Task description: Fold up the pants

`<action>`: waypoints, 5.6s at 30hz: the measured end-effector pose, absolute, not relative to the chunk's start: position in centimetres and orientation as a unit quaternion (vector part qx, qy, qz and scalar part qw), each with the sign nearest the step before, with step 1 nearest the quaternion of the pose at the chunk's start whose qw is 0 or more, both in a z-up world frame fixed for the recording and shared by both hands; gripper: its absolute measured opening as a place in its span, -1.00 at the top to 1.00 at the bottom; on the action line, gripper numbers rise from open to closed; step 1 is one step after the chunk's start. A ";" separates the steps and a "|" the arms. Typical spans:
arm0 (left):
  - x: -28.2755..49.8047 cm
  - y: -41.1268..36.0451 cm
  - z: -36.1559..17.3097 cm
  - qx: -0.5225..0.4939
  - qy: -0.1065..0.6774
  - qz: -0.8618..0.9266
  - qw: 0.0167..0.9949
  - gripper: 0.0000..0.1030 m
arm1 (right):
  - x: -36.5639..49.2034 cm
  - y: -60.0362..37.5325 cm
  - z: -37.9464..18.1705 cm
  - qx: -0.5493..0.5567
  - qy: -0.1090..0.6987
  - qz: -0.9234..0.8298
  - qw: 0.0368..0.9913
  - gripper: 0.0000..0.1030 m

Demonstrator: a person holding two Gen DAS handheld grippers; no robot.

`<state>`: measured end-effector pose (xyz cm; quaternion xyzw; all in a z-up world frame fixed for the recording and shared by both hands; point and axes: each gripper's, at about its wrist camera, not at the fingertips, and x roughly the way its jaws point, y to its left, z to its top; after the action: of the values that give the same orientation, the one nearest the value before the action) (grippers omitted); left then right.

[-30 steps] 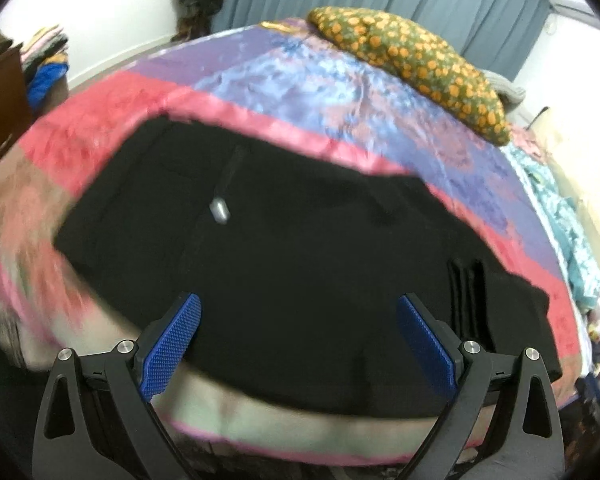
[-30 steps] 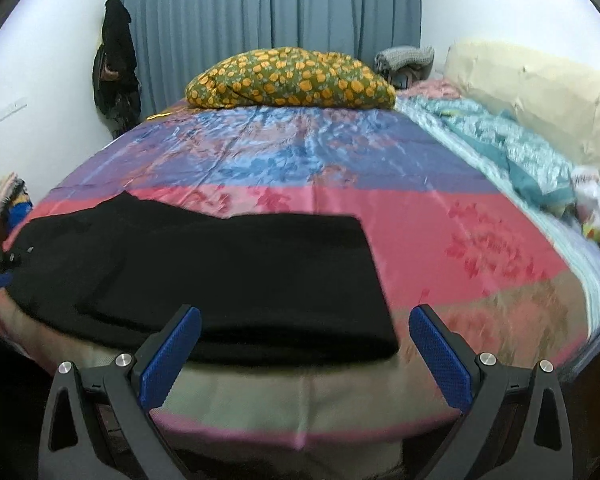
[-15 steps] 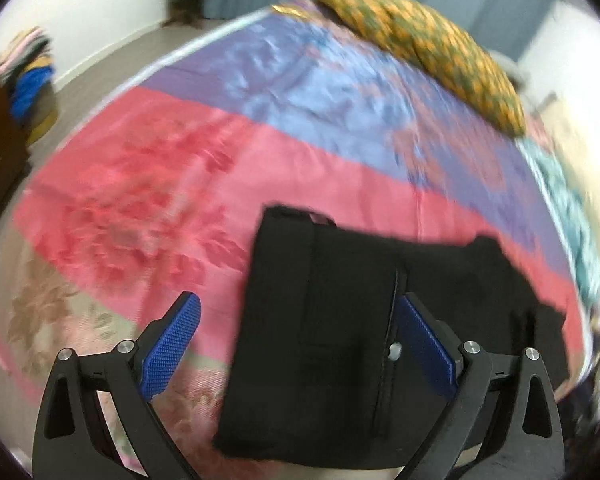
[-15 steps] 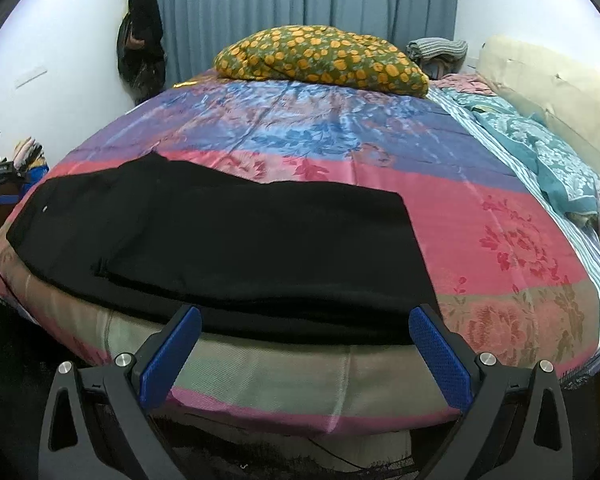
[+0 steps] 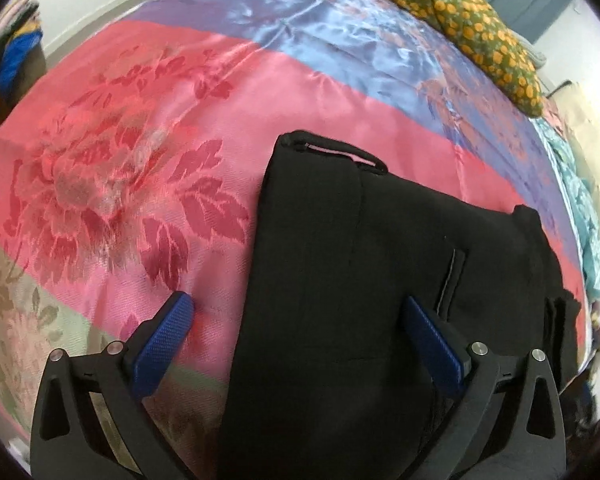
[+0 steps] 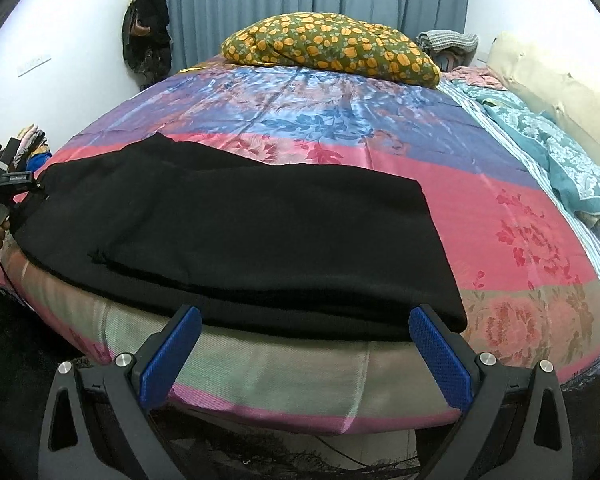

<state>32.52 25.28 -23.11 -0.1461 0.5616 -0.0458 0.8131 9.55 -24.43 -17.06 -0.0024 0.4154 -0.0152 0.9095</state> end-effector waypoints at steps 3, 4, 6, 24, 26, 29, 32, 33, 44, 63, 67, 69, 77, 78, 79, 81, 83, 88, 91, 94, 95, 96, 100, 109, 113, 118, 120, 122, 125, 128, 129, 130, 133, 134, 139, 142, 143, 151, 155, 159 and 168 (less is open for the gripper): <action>32.8 24.8 -22.2 -0.167 0.568 -0.042 0.805 -0.16 | 9.5 -24.4 -16.7 -0.003 0.405 -0.013 0.914 -0.99; 32.6 24.1 -21.6 -0.171 0.568 -0.040 0.804 0.14 | 9.5 -24.4 -16.5 0.000 0.402 -0.014 0.915 -0.99; 32.2 22.3 -20.2 -0.126 0.567 0.000 0.814 0.49 | 9.5 -24.7 -16.4 0.010 0.397 -0.015 0.918 -0.99; 28.9 -2.3 -6.1 -0.166 0.538 -0.146 0.813 0.64 | 9.5 -32.8 -15.0 0.190 0.349 -0.060 0.916 -0.99; 28.8 -7.3 -7.8 -0.133 0.536 -0.161 0.818 0.60 | 9.2 -33.7 -14.9 0.202 0.345 -0.070 0.914 -0.99; 28.3 -13.5 -11.9 -0.080 0.545 -0.203 0.809 0.41 | 8.7 -34.5 -14.9 0.216 0.342 -0.079 0.911 -0.99; 25.5 -16.5 -14.6 -0.072 0.564 -0.237 0.788 0.37 | 8.1 -35.4 -14.8 0.226 0.334 -0.092 0.910 -0.99; 24.1 -16.1 -14.2 -0.090 0.554 -0.258 0.786 0.35 | 7.8 -35.8 -14.7 0.232 0.330 -0.098 0.910 -0.99; 18.7 1.6 -11.0 -0.075 0.384 -0.044 0.919 0.73 | 8.1 -35.5 -15.0 0.272 0.323 -0.005 0.907 -0.84; 19.1 -3.2 -18.9 0.042 0.429 -0.135 0.892 0.94 | 26.1 -30.1 -21.4 0.310 0.540 0.271 0.734 -0.31; 19.5 -2.8 -19.2 0.034 0.426 -0.145 0.892 0.94 | 26.1 -29.3 -21.1 0.297 0.528 0.318 0.729 -0.31; 19.6 -2.4 -19.3 0.024 0.425 -0.151 0.892 0.93 | 26.4 -29.4 -22.0 0.286 0.543 0.306 0.728 -0.24; 19.2 -0.6 -16.8 0.007 0.409 -0.121 0.904 0.33 | 26.6 -27.0 -21.7 0.229 0.553 0.278 0.751 0.35; 19.0 0.7 -15.9 -0.012 0.390 -0.100 0.915 0.16 | 26.5 -26.2 -20.8 0.207 0.548 0.279 0.761 0.42; 18.8 1.6 -15.4 -0.024 0.381 -0.086 0.920 -0.08 | 26.3 -26.0 -20.3 0.196 0.542 0.279 0.768 0.52; 19.0 4.4 -14.8 -0.059 0.370 -0.040 0.926 -0.13 | 25.9 -25.7 -18.8 0.205 0.525 0.285 0.775 0.57; 19.4 7.1 -15.2 -0.097 0.379 -0.003 0.921 -0.12 | 25.3 -25.7 -17.5 0.224 0.508 0.291 0.779 0.61; 19.3 11.5 -16.6 -0.183 0.394 0.051 0.899 -0.10 | 23.6 -26.5 -13.2 0.284 0.459 0.314 0.781 0.64; 18.9 11.7 -16.5 -0.185 0.390 0.050 0.901 -0.10 | 22.4 -27.6 -10.7 0.306 0.434 0.324 0.783 0.65; 18.8 11.3 -16.2 -0.170 0.385 0.043 0.906 -0.10 | 21.5 -29.2 -8.8 0.320 0.414 0.321 0.789 0.65; 18.7 11.1 -16.1 -0.166 0.385 0.040 0.907 -0.10 | 21.0 -30.3 -8.4 0.324 0.408 0.315 0.793 0.65; 18.8 11.2 -16.0 -0.165 0.384 0.037 0.908 -0.10 | 20.7 -31.1 -8.0 0.329 0.404 0.311 0.795 0.65; 18.9 10.5 -15.8 -0.157 0.385 0.027 0.909 -0.10 | 18.9 -36.1 -8.5 0.352 0.390 0.270 0.807 0.65; 18.7 5.4 -16.3 -0.076 0.402 -0.018 0.912 -0.13 | 16.6 -42.3 -20.3 0.309 0.488 0.107 0.809 0.61; 18.1 2.4 -16.2 -0.032 0.408 -0.052 0.911 -0.21 | 16.5 -41.7 -20.1 0.297 0.474 0.065 0.826 0.06; 17.0 -1.5 -14.7 -0.001 0.402 -0.103 0.910 -0.22 | 15.9 -40.3 -16.6 0.162 0.466 0.011 0.870 -0.05; 16.6 -3.6 -14.2 0.014 0.394 -0.131 0.910 -0.22 | 15.0 -39.7 -14.0 0.116 0.435 -0.003 0.893 -0.05; 16.6 -5.8 -14.2 0.035 0.391 -0.153 0.907 -0.22 | 14.0 -38.4 -11.6 0.093 0.395 0.017 0.914 -0.05; 16.9 -8.8 -15.5 0.071 0.407 -0.174 0.894 -0.22 | 12.7 -36.3 -11.0 0.083 0.371 0.046 0.924 -0.05; 17.0 -10.9 -18.5 0.131 0.442 -0.171 0.871 -0.30 | 12.9 -34.6 -15.7 0.087 0.446 0.043 0.890 -0.05; 16.6 -11.0 -18.6 0.142 0.431 -0.169 0.875 -0.33 | 13.3 -34.5 -17.4 0.097 0.476 0.034 0.874 -0.05; 16.4 -11.0 -18.4 0.147 0.423 -0.169 0.878 -0.35 | 13.2 -34.6 -17.5 0.110 0.470 0.026 0.876 -0.05; 16.2 -10.2 -16.8 0.132 0.430 -0.179 0.875 -0.45 | 13.5 -35.3 -15.3 0.138 0.447 0.020 0.884 -0.05; 16.1 -9.7 -16.0 0.119 0.420 -0.179 0.881 -0.51 | 13.9 -35.5 -14.5 0.144 0.441 0.025 0.886 -0.05; 17.2 -10.6 -15.1 0.103 0.414 -0.179 0.886 -0.63 | 19.3 -37.3 -9.9 0.149 0.402 0.061 0.901 -0.05; 18.0 -12.0 -16.9 0.125 0.432 -0.177 0.875 -0.63 | 22.9 -37.2 -10.3 0.152 0.400 0.077 0.901 -0.05; 18.0 -12.5 -18.2 0.141 0.449 -0.177 0.864 -0.63 | 23.8 -37.4 -11.5 0.158 0.411 0.080 0.894 -0.05; 17.2 -10.9 -16.7 0.110 0.441 -0.173 0.874 -0.73 | 23.4 -38.1 -16.4 0.153 0.461 0.037 0.873 0.04; 16.8 -9.6 -15.9 0.061 0.428 -0.155 0.888 -0.76 | 16.8 -36.9 -12.8 0.154 0.395 0.040 0.905 0.00; 17.7 -10.6 -18.6 0.081 0.470 -0.153 0.866 -0.78 | 11.2 -34.4 -15.9 0.171 0.406 0.022 0.897 -0.28; 13.5 -9.5 -15.5 0.078 0.384 -0.152 0.907 -0.78 | 7.4 -34.7 -12.2 0.143 0.307 -0.069 0.938 -0.76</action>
<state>13.53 -9.49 -15.46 0.0779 0.3840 -0.1521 0.9074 7.44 -34.74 -12.19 0.1432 0.3073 -0.0691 0.9382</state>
